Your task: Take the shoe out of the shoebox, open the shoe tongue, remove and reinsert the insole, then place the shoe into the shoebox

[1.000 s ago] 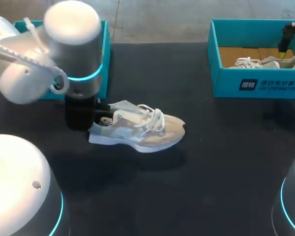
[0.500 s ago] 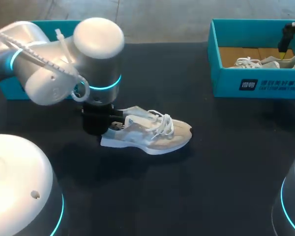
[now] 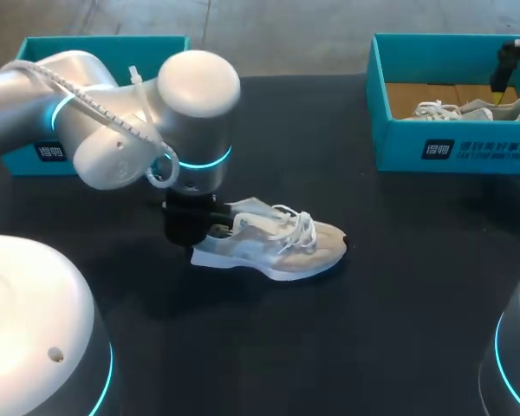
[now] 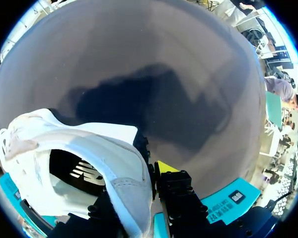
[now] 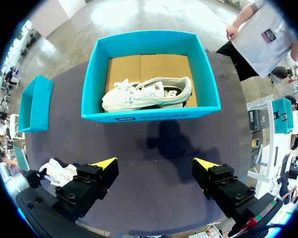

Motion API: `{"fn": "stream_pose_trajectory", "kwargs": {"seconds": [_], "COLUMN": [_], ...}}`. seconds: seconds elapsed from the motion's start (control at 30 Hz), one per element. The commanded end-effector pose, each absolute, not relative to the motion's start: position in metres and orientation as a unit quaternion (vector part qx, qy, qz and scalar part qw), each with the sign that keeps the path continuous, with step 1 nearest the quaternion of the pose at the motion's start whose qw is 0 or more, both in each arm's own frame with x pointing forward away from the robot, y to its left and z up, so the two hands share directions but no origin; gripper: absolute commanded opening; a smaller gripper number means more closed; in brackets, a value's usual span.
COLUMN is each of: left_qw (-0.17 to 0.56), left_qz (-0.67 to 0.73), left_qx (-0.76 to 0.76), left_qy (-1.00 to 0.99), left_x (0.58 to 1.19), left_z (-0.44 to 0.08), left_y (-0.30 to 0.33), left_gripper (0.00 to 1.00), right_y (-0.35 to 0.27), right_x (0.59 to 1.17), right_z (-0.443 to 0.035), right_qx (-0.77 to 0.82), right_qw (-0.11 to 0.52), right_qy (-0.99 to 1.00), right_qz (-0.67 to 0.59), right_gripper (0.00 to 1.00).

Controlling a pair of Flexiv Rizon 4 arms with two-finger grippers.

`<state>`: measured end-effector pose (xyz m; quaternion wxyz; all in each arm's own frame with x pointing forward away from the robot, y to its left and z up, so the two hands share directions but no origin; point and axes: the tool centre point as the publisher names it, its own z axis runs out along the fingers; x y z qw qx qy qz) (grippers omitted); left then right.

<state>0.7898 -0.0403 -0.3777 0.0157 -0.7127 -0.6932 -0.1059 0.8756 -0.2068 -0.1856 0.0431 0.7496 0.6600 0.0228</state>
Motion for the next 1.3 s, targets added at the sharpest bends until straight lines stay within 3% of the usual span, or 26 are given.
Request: {"fn": "stream_pose_trajectory", "kwargs": {"seconds": [0.03, 1.0, 1.03, 1.07, 1.1, 1.3], "left_qw": [0.016, 0.027, 0.025, 0.022, 0.020, -0.008], "left_qz": [-0.108, -0.102, -0.101, -0.101, -0.101, -0.095], "left_qx": [-0.711, -0.661, -0.661, -0.661, -0.661, -0.663], "left_qy": [-0.695, -0.743, -0.743, -0.743, -0.743, -0.743], "left_x": [0.789, 0.774, 0.774, 0.774, 0.774, 0.774], "left_z": [-0.379, -0.397, -0.396, -0.395, -0.393, -0.378], "left_y": [-0.045, -0.048, -0.048, -0.048, -0.048, -0.045], "left_gripper": [0.00, 0.01, 0.31, 0.78, 1.00, 1.00], "right_y": [-0.207, -0.207, -0.207, -0.207, -0.207, -0.207], "right_x": [0.875, 0.875, 0.875, 0.875, 0.875, 0.875], "right_z": [-0.186, -0.186, -0.186, -0.186, -0.186, -0.186], "right_qx": [0.750, 0.750, 0.750, 0.750, 0.750, 0.750], "right_qw": [0.044, 0.044, 0.044, 0.044, 0.044, 0.044], "right_qy": [0.660, 0.660, 0.660, 0.660, 0.660, 0.660], "right_qz": [0.023, 0.023, 0.023, 0.023, 0.023, 0.023], "right_gripper": [1.00, 1.00, 1.00, 1.00, 1.00, 1.00]}}
